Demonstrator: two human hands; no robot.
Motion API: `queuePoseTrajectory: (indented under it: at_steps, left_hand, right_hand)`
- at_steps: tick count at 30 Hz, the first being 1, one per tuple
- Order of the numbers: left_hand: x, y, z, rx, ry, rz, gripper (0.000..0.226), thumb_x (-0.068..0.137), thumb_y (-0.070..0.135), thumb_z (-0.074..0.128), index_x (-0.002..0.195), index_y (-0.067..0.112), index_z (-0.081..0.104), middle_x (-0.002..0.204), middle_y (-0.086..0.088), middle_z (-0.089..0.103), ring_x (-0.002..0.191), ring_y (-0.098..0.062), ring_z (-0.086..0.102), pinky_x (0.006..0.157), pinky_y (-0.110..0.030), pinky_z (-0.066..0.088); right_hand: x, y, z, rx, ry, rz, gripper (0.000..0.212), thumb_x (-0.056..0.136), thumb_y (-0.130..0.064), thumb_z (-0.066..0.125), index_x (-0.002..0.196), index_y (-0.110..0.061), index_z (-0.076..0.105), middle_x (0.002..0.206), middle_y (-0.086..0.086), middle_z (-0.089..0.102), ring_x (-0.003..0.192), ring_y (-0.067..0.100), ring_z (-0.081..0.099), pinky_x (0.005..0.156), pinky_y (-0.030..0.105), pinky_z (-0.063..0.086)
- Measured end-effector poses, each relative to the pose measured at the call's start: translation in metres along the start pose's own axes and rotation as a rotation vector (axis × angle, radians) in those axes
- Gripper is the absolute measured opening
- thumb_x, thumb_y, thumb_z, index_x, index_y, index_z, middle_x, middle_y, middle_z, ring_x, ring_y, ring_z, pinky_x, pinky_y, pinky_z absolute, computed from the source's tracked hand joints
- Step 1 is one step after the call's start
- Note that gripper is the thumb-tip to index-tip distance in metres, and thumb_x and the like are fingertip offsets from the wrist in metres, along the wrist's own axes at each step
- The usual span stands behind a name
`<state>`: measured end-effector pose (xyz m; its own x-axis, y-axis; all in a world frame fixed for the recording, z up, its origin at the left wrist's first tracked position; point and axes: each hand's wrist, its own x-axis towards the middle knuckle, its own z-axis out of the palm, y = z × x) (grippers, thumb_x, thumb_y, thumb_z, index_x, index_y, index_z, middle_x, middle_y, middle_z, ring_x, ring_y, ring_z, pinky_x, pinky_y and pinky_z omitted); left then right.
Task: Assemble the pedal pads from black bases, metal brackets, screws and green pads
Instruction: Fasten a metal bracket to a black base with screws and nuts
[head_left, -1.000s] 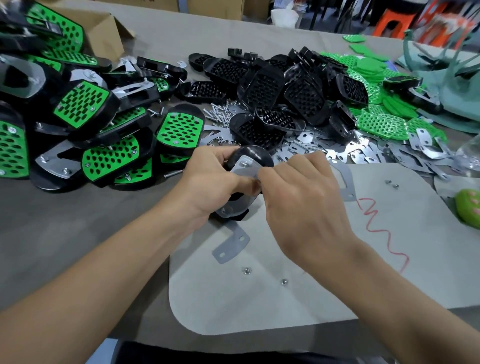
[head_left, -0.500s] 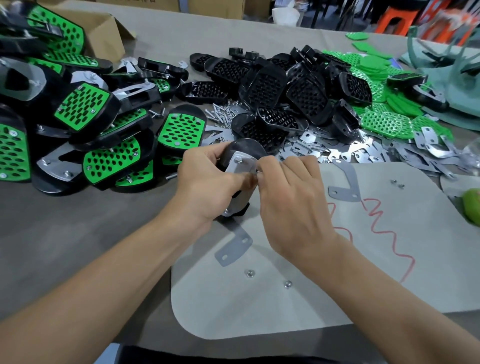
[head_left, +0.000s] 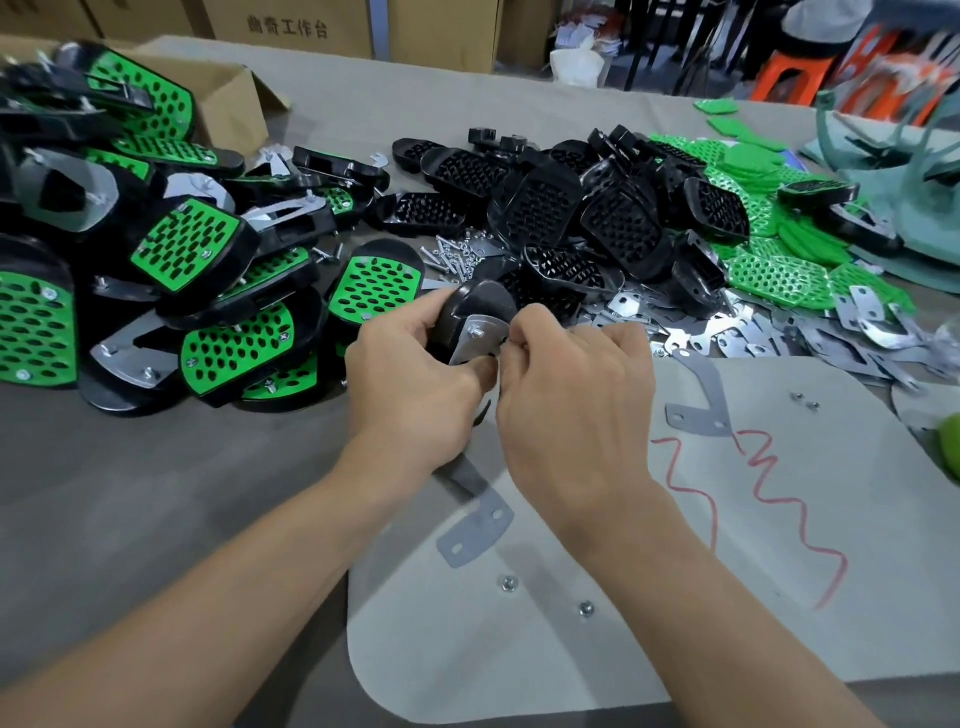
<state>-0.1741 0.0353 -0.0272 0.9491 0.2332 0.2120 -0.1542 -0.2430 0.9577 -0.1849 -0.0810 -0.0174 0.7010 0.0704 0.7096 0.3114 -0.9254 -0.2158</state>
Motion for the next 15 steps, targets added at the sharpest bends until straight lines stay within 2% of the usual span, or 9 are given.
queuePoseTrajectory:
  at_steps: [3, 5, 6, 8, 9, 10, 12, 15]
  left_hand:
    - [-0.002, 0.000, 0.001, 0.076, 0.029, 0.060, 0.039, 0.060, 0.012, 0.076, 0.094, 0.030, 0.074, 0.078, 0.005, 0.074, 0.077, -0.030, 0.069, 0.067, -0.046, 0.058]
    - [-0.005, -0.001, 0.002, 0.092, 0.056, 0.088, 0.037, 0.063, 0.013, 0.075, 0.095, 0.032, 0.074, 0.078, 0.010, 0.074, 0.077, -0.025, 0.069, 0.066, -0.041, 0.058]
    - [-0.006, -0.001, 0.002, 0.098, 0.068, 0.097, 0.035, 0.065, 0.014, 0.076, 0.095, 0.032, 0.074, 0.078, 0.012, 0.074, 0.076, -0.021, 0.070, 0.066, -0.039, 0.058]
    - [-0.007, -0.001, 0.002, 0.107, 0.077, 0.118, 0.029, 0.072, 0.017, 0.079, 0.096, 0.032, 0.074, 0.079, 0.013, 0.074, 0.075, -0.019, 0.069, 0.065, -0.040, 0.057]
    - [-0.008, -0.001, 0.002, 0.116, 0.075, 0.134, 0.027, 0.074, 0.019, 0.080, 0.096, 0.031, 0.073, 0.078, 0.011, 0.073, 0.075, -0.021, 0.068, 0.065, -0.041, 0.057]
    - [-0.008, -0.001, 0.001, 0.131, 0.070, 0.154, 0.026, 0.075, 0.020, 0.081, 0.097, 0.031, 0.072, 0.078, 0.010, 0.072, 0.074, -0.022, 0.067, 0.064, -0.041, 0.056]
    - [-0.010, 0.001, 0.001, 0.177, 0.059, 0.186, 0.028, 0.075, 0.024, 0.081, 0.100, 0.034, 0.072, 0.079, 0.009, 0.071, 0.074, -0.019, 0.066, 0.064, -0.037, 0.056]
    - [-0.013, 0.004, 0.001, 0.243, 0.068, 0.211, 0.037, 0.076, 0.026, 0.080, 0.109, 0.040, 0.073, 0.085, 0.018, 0.073, 0.077, -0.003, 0.067, 0.070, -0.026, 0.055]
  right_hand:
    - [-0.002, -0.003, 0.001, 0.005, -0.007, 0.025, 0.012, 0.076, -0.002, 0.055, 0.072, -0.014, 0.054, 0.055, 0.003, 0.051, 0.057, 0.030, 0.046, 0.073, 0.039, 0.030]
    - [-0.005, -0.009, 0.004, 0.072, -0.007, 0.106, 0.013, 0.077, -0.001, 0.053, 0.072, -0.013, 0.052, 0.058, 0.005, 0.051, 0.061, 0.031, 0.046, 0.074, 0.041, 0.032]
    - [-0.006, -0.012, 0.006, 0.117, 0.000, 0.167, 0.013, 0.079, -0.001, 0.054, 0.072, -0.013, 0.052, 0.059, 0.006, 0.052, 0.063, 0.027, 0.042, 0.074, 0.040, 0.033]
    - [-0.006, -0.016, 0.006, 0.206, 0.015, 0.308, 0.015, 0.083, -0.003, 0.055, 0.071, -0.012, 0.053, 0.059, 0.005, 0.056, 0.067, 0.015, 0.025, 0.073, 0.040, 0.035]
    - [-0.006, -0.018, 0.005, 0.249, -0.005, 0.377, 0.016, 0.085, -0.005, 0.056, 0.072, -0.013, 0.054, 0.061, 0.005, 0.058, 0.068, 0.012, 0.023, 0.072, 0.040, 0.038]
    - [-0.004, -0.018, 0.004, 0.291, -0.046, 0.442, 0.017, 0.088, -0.008, 0.056, 0.074, -0.016, 0.055, 0.065, 0.004, 0.061, 0.070, 0.012, 0.030, 0.072, 0.040, 0.040]
    - [-0.003, -0.018, 0.001, 0.338, -0.140, 0.566, 0.018, 0.092, -0.016, 0.058, 0.075, -0.022, 0.056, 0.071, -0.002, 0.066, 0.077, 0.021, 0.054, 0.073, 0.039, 0.044]
    - [0.001, -0.015, -0.001, 0.484, -0.197, 0.784, 0.019, 0.087, -0.020, 0.064, 0.069, -0.019, 0.063, 0.063, -0.005, 0.065, 0.067, 0.018, 0.060, 0.064, 0.032, 0.044]
